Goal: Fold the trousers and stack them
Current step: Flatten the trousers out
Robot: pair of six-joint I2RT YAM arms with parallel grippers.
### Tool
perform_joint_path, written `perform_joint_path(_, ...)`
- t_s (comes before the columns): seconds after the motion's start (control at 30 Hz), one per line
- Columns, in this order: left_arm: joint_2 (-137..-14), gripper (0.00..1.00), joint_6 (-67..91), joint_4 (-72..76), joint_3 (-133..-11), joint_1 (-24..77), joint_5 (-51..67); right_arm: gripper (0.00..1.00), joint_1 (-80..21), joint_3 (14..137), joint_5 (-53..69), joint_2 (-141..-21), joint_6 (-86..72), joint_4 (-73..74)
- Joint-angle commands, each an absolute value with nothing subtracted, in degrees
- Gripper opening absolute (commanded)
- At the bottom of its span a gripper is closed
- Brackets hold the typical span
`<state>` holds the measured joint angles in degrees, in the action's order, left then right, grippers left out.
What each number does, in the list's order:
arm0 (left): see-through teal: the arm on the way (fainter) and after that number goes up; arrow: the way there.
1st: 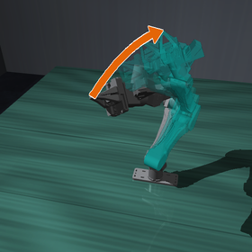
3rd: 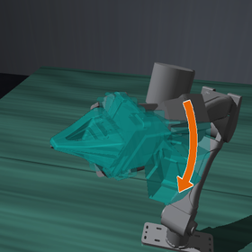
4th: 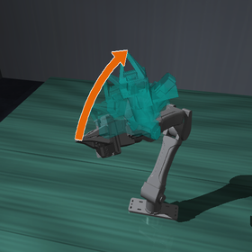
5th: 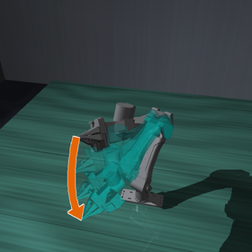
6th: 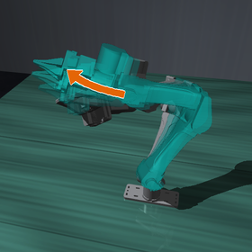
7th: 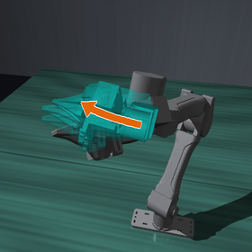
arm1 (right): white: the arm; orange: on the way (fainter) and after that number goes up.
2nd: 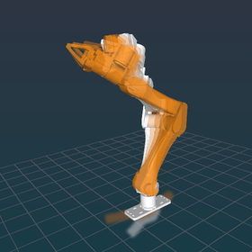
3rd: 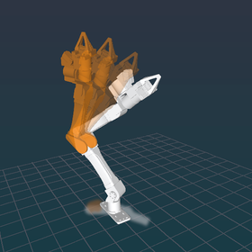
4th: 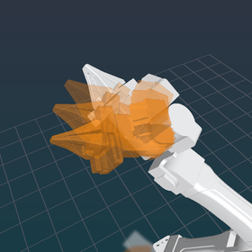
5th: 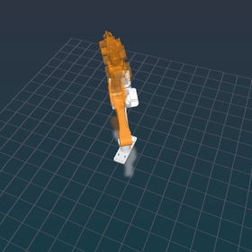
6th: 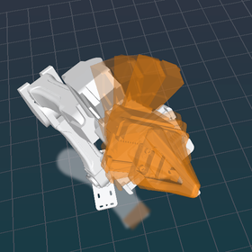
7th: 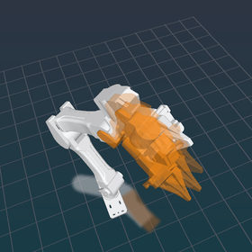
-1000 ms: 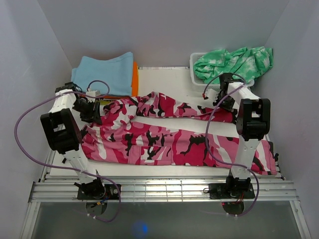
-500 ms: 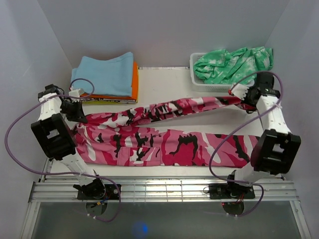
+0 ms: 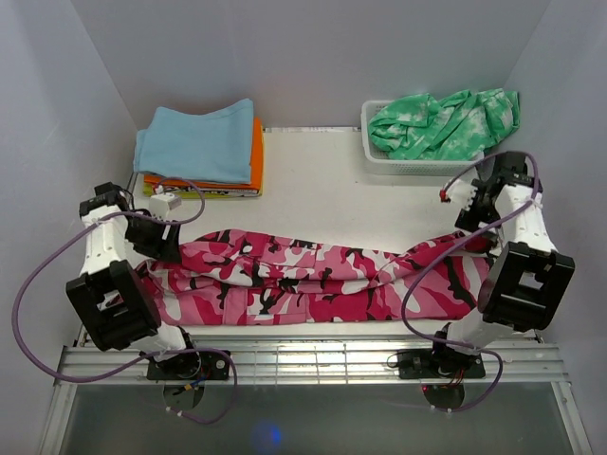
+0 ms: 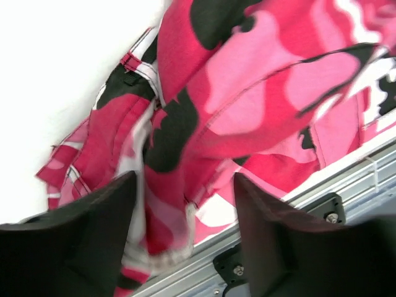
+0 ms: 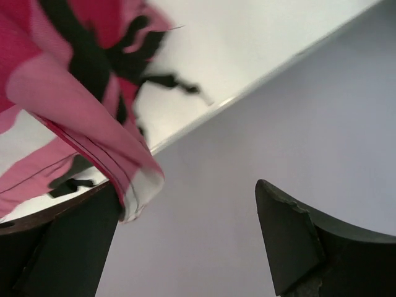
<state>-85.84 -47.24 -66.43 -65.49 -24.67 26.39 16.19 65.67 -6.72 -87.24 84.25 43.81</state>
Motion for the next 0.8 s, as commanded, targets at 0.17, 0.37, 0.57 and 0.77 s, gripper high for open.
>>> perform_joint_path(0.17, -85.9, 0.86, -44.1, -65.9, -80.1, -19.7, 35.3, 0.85, 13.1, 94.0, 5.8, -100.0, 76.7, 66.4)
perform_joint_path(0.37, -100.2, 0.86, -33.8, -60.2, -88.6, -11.9, 28.1, 0.78, 11.9, 93.9, 0.2, -105.9, 72.2, 62.7)
perform_joint_path(0.57, -107.7, 0.86, -31.6, -58.5, -85.3, -6.2, 22.4, 0.83, 11.8, 80.4, -8.2, -105.2, 73.5, 54.9)
perform_joint_path(0.77, -107.8, 0.82, -31.9, -58.3, -80.0, -4.5, 22.7, 0.92, 11.8, 71.7, -10.0, -102.8, 73.0, 48.3)
